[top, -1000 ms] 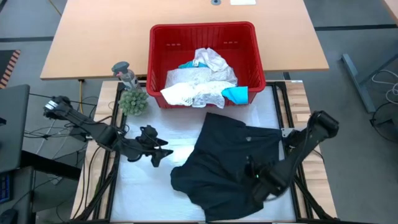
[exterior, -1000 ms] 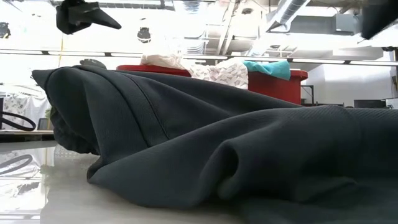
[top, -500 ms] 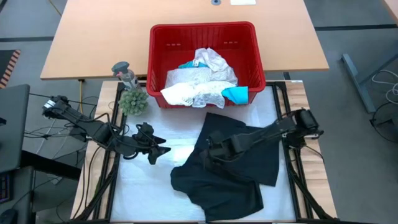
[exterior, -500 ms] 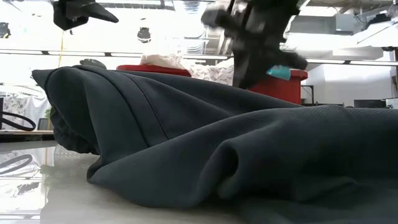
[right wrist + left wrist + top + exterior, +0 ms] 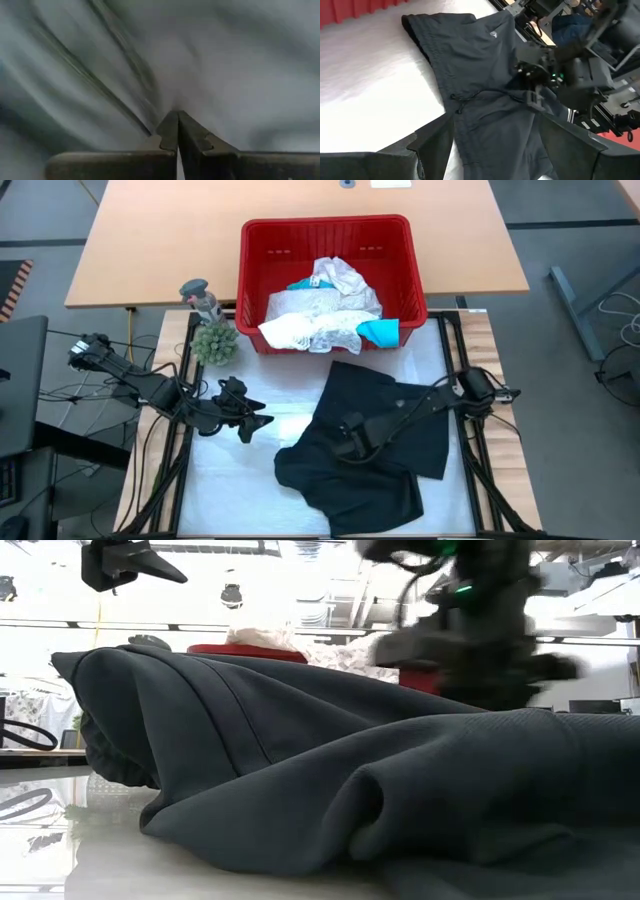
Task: Fold Laundry from Bin
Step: Fold the black shorts
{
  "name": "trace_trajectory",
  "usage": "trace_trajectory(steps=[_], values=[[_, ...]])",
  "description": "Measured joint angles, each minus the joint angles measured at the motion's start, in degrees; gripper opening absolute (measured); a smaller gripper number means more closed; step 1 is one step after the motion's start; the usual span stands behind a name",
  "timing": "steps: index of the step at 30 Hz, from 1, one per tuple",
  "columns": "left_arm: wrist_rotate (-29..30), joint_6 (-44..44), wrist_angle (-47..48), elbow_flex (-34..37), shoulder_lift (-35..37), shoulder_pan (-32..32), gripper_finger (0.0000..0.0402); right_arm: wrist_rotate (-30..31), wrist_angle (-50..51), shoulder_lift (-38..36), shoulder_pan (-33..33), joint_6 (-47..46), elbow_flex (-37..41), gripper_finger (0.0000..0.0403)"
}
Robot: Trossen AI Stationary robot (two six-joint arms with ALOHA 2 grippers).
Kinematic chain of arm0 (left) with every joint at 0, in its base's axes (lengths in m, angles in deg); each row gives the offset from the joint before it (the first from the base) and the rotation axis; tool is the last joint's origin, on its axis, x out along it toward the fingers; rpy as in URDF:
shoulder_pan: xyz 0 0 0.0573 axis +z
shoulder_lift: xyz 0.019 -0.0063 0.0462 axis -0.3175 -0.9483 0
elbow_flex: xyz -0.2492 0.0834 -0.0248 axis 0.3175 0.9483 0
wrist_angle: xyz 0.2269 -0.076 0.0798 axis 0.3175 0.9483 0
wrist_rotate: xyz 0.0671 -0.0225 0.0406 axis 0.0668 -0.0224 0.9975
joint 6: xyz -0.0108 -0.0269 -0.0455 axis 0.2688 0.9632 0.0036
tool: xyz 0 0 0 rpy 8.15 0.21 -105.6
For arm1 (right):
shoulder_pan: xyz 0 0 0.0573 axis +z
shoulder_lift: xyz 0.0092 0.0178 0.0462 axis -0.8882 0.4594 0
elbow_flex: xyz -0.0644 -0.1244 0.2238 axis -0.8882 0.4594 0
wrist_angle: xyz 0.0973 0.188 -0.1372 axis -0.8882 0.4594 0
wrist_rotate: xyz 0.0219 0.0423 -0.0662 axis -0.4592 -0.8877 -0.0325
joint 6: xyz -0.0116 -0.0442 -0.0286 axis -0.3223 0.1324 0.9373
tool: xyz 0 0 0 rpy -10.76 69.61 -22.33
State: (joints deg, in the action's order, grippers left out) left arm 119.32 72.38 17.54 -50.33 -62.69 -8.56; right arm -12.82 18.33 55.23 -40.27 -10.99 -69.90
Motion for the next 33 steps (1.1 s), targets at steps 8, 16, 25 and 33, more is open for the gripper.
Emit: trace_trajectory(steps=[8,16,25,33], values=[[1.5,0.5,0.0,0.0,0.0,0.0,0.0272,-1.3,18.2,-2.6,5.4,-10.0,0.1,0.0025],[-2.3,-2.5,0.3,0.0,0.2,0.0,0.0272,17.0,-7.3,-11.2,3.2,3.4,-0.1,0.0091],[-4.0,-2.1,2.8,0.0,0.2,-1.6,0.0272,14.7,-26.4,-7.4,-8.8,23.0,0.0,0.012],[-3.9,0.4,6.3,0.0,0.2,-3.2,0.0272,12.3,-28.3,-1.8,-12.5,24.7,0.0,0.0118]])
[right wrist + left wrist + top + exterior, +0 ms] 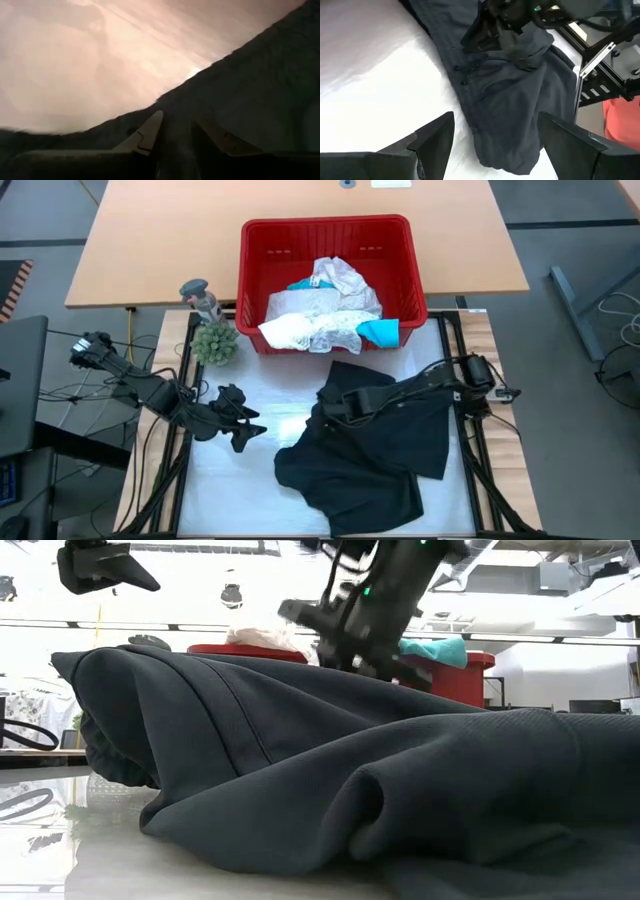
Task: Fold Laundry from Bin
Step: Fold the black shorts
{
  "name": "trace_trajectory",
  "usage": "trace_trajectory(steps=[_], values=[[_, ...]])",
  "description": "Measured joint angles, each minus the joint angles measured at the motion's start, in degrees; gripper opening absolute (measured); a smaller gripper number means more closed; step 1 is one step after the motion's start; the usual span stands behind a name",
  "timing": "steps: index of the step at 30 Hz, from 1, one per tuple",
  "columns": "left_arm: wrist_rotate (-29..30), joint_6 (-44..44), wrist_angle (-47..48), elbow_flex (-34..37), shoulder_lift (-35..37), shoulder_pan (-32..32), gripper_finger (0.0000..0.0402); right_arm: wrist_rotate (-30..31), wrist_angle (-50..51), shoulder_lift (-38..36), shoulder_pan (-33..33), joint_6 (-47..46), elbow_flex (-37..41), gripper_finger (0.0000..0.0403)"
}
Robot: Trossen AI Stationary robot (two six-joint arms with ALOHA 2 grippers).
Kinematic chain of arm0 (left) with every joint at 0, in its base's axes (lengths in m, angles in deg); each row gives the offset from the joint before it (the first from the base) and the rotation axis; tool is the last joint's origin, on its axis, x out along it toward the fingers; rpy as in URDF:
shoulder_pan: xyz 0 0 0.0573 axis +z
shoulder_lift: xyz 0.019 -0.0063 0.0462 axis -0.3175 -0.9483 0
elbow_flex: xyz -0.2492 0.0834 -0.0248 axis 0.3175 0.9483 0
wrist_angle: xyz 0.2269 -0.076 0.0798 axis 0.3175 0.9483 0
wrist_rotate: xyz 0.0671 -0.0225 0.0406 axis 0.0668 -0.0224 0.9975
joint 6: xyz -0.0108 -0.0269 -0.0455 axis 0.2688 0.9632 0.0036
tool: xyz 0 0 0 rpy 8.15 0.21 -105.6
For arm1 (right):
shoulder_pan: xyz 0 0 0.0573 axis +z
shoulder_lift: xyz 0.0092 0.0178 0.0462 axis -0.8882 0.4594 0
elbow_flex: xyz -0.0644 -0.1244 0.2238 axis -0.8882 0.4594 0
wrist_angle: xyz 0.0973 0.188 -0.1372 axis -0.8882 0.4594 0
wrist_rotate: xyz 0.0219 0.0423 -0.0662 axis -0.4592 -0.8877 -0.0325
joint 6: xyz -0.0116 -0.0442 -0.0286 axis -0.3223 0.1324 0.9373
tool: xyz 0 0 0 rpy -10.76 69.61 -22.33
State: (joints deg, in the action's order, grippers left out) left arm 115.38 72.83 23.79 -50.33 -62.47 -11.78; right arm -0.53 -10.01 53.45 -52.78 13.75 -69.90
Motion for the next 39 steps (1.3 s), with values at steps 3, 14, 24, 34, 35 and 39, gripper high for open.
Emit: trace_trajectory(steps=[3,14,24,34,35,39], values=[[0.7,0.1,0.1,0.0,0.0,-0.2,0.0272,1.2,-0.1,1.5,-0.8,-0.2,0.0,0.0118],[3.1,2.6,0.2,0.0,0.0,-0.2,0.0272,-0.2,2.6,6.2,-1.3,-4.6,0.0,0.0094],[6.6,3.2,0.2,0.0,0.0,-0.2,0.0272,-3.0,-1.5,5.7,-1.3,-3.7,0.0,0.002],[6.6,3.6,0.2,0.0,0.0,-0.2,0.0272,-18.7,-32.4,5.7,-0.2,12.3,0.0,0.0015],[6.6,3.6,0.3,0.0,0.0,-0.2,0.0272,-20.4,-34.9,5.7,0.1,13.7,0.0,0.0015],[7.1,3.3,1.6,0.1,0.0,-0.2,0.0272,-22.9,-38.7,4.8,2.0,13.8,0.0,0.0024]])
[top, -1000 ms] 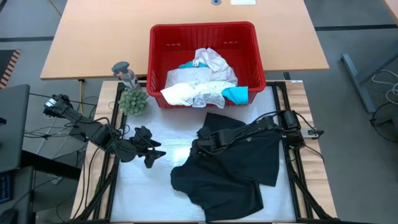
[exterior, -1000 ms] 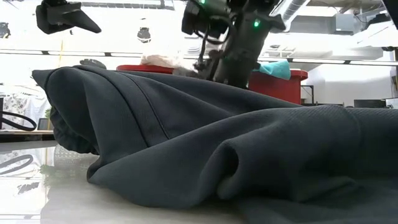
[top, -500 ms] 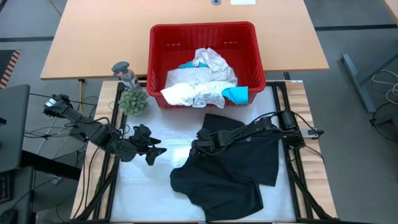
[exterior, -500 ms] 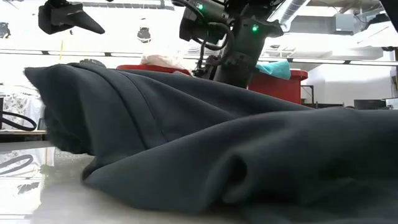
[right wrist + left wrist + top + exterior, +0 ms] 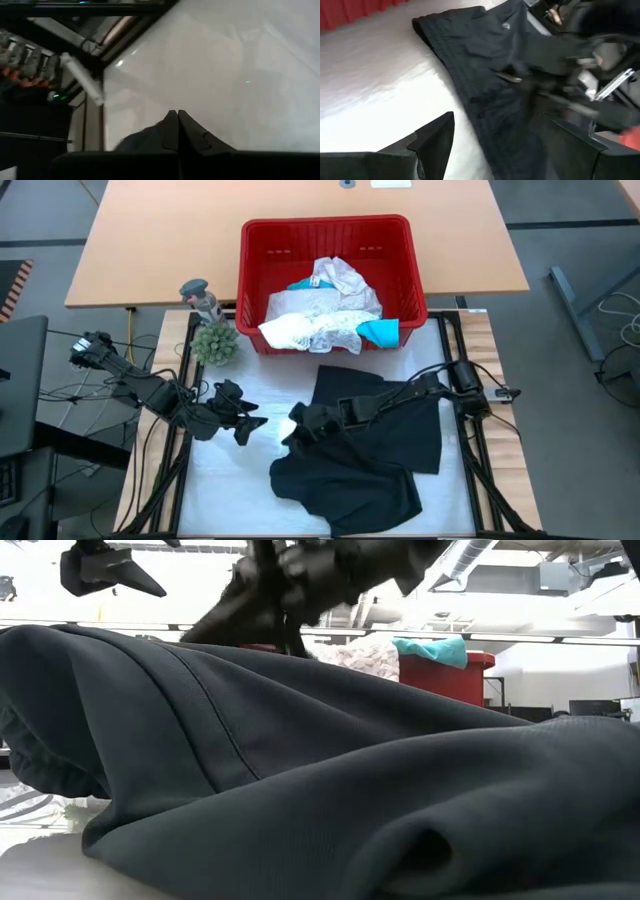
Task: Fold Laundry from Bin
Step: Fold the black shorts
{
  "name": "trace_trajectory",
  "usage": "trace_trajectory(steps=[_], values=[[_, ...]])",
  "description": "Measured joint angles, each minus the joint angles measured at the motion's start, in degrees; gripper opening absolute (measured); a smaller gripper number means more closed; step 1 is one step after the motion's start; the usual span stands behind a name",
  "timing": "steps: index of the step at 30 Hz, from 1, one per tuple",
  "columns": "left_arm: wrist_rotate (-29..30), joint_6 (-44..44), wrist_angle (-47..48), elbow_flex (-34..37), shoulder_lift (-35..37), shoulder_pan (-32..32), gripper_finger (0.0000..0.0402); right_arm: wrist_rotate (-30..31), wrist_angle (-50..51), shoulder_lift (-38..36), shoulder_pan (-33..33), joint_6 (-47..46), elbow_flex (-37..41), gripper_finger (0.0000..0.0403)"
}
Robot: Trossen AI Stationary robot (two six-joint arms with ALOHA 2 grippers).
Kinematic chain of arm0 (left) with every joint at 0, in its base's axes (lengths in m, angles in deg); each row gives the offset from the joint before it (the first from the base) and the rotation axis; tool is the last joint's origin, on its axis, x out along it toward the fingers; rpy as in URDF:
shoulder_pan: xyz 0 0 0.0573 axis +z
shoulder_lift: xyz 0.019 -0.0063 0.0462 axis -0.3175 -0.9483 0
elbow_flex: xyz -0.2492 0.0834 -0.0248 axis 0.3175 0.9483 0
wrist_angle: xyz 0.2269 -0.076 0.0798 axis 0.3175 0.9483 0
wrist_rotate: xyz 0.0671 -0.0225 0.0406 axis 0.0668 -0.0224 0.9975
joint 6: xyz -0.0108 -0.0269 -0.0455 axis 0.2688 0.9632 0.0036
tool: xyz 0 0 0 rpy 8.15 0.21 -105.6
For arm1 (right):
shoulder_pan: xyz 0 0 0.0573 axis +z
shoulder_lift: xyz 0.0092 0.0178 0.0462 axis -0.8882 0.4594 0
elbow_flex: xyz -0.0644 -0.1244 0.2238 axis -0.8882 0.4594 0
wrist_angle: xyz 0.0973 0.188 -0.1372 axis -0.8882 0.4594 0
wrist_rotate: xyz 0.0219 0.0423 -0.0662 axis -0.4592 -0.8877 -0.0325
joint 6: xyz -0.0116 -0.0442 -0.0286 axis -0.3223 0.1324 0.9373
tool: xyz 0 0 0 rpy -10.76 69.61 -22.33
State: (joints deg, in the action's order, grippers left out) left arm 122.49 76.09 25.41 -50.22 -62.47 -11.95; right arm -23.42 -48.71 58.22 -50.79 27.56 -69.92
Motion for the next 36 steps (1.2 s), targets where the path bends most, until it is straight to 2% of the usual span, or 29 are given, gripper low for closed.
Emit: trace_trajectory(steps=[4,7,13,16,20,23,30,36], values=[[0.0,-0.6,-3.3,2.8,0.0,0.1,0.0272,2.4,4.9,-1.7,2.5,-1.0,0.0,0.0034],[-1.8,-0.9,-9.4,7.3,-0.2,1.3,0.0272,8.0,16.8,-4.6,4.9,-4.1,0.0,0.0033],[-6.1,-6.6,-32.5,18.0,-1.4,8.3,0.0272,21.1,37.3,-11.1,12.8,-18.5,0.0,0.0024],[-5.8,-8.3,-37.2,20.0,-4.1,11.9,0.0272,27.5,44.1,-14.3,17.6,-27.5,0.0,0.0029],[-7.1,-10.1,-37.8,19.5,-10.0,16.7,0.0272,36.5,50.9,-17.2,23.9,-38.9,0.0,0.0037],[-9.7,-11.8,-39.5,17.1,-15.6,19.6,0.0272,40.2,54.5,-18.3,27.7,-46.2,0.0,0.0036],[-11.6,-15.6,-40.0,8.2,-29.7,24.2,0.0272,42.6,56.4,-18.5,33.3,-55.4,0.0,0.0026],[-16.8,-16.2,-39.4,2.9,-39.2,28.1,0.0272,45.1,55.8,-18.5,36.7,-58.6,0.0,0.0035]])
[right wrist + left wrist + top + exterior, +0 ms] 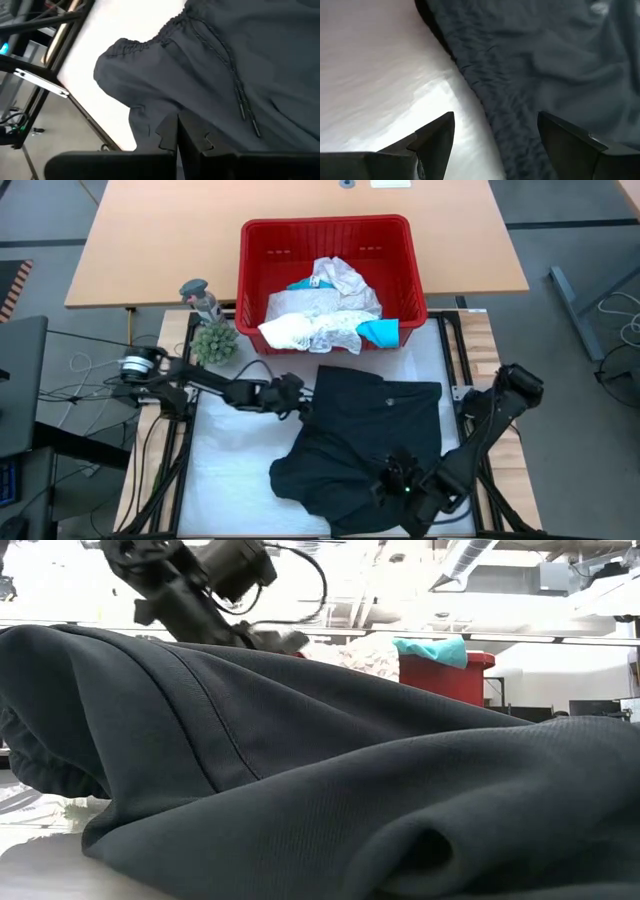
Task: Fold Laundry from Bin
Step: Fold the black shorts
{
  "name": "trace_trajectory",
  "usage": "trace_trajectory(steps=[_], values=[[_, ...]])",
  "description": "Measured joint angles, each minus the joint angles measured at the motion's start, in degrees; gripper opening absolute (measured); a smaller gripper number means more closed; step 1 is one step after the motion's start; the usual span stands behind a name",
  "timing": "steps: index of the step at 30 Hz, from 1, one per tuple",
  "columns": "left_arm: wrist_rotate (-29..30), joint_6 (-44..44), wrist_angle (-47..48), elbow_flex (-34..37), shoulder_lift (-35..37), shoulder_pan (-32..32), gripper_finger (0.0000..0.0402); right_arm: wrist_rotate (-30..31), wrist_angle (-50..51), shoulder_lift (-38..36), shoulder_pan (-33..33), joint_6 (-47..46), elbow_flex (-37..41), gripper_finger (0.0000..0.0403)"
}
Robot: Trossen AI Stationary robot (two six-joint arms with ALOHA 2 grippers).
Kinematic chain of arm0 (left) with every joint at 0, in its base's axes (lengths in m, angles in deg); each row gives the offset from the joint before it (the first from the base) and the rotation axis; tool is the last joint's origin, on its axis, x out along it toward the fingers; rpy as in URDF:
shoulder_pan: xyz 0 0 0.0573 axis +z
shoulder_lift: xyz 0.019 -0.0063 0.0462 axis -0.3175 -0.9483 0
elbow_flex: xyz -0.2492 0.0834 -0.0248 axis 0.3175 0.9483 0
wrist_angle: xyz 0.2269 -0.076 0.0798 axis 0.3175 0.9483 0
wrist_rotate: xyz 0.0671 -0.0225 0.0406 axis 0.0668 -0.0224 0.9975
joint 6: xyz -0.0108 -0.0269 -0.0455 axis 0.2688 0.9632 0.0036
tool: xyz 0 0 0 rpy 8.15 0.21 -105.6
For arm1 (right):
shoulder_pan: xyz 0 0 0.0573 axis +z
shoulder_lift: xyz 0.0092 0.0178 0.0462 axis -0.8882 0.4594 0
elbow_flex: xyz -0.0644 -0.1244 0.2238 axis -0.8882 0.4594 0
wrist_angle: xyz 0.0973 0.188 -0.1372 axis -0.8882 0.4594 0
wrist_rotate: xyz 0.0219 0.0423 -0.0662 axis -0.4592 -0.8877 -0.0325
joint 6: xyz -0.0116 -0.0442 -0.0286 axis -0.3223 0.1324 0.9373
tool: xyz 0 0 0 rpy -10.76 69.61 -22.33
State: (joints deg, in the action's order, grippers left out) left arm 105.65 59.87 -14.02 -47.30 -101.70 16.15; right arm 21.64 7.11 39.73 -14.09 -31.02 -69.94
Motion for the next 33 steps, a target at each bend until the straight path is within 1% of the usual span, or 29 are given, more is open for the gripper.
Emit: trace_trajectory(steps=[4,9,11,13,15,19,22,23,25,29,31,33], values=[[-3.2,-0.1,0.0,-2.1,-3.2,2.1,0.0272,0.2,0.0,0.0,1.4,-1.4,0.0,0.0036],[-4.1,-0.2,-0.4,-3.2,-4.0,3.5,0.0272,0.2,-0.1,0.0,2.1,-1.6,0.0,0.003],[-5.8,-0.2,-0.7,-3.2,-4.0,4.2,0.0272,0.2,0.0,0.0,2.1,-1.5,0.0,0.0029],[-8.5,-0.7,-2.0,-3.2,-4.1,4.8,0.0267,0.2,0.5,0.0,2.1,-1.3,0.0,0.0029],[-9.1,-0.9,-2.6,-3.3,-4.5,5.0,0.0253,0.2,0.8,0.0,2.0,-1.3,0.0,0.0031],[-9.4,-0.6,-1.3,-3.2,-5.3,5.5,0.0212,0.2,0.7,0.0,2.0,-1.2,0.0,0.0035],[-9.5,-0.8,-2.6,-3.3,-5.1,5.8,0.0175,0.2,0.8,0.0,2.0,-1.1,0.0,0.0034],[-10.4,-0.9,-3.2,-3.2,-5.2,6.0,0.0162,0.2,0.8,0.0,2.0,-1.1,0.0,0.0033],[-12.2,-0.7,-4.9,-3.2,-5.2,6.1,0.013,0.2,0.8,0.0,2.0,-0.9,0.0,0.003],[-12.2,-1.1,-4.7,-3.2,-5.1,5.8,0.0053,0.2,0.4,0.0,2.0,-0.2,0.0,0.0029],[-13.2,-1.4,-4.9,-3.2,-5.1,5.8,0.0016,0.2,0.4,0.0,2.0,-0.1,0.0,0.003],[-14.5,-1.3,-4.9,-3.2,-5.1,5.8,0.0007,0.2,0.4,0.0,2.0,-0.1,0.0,0.0031]])
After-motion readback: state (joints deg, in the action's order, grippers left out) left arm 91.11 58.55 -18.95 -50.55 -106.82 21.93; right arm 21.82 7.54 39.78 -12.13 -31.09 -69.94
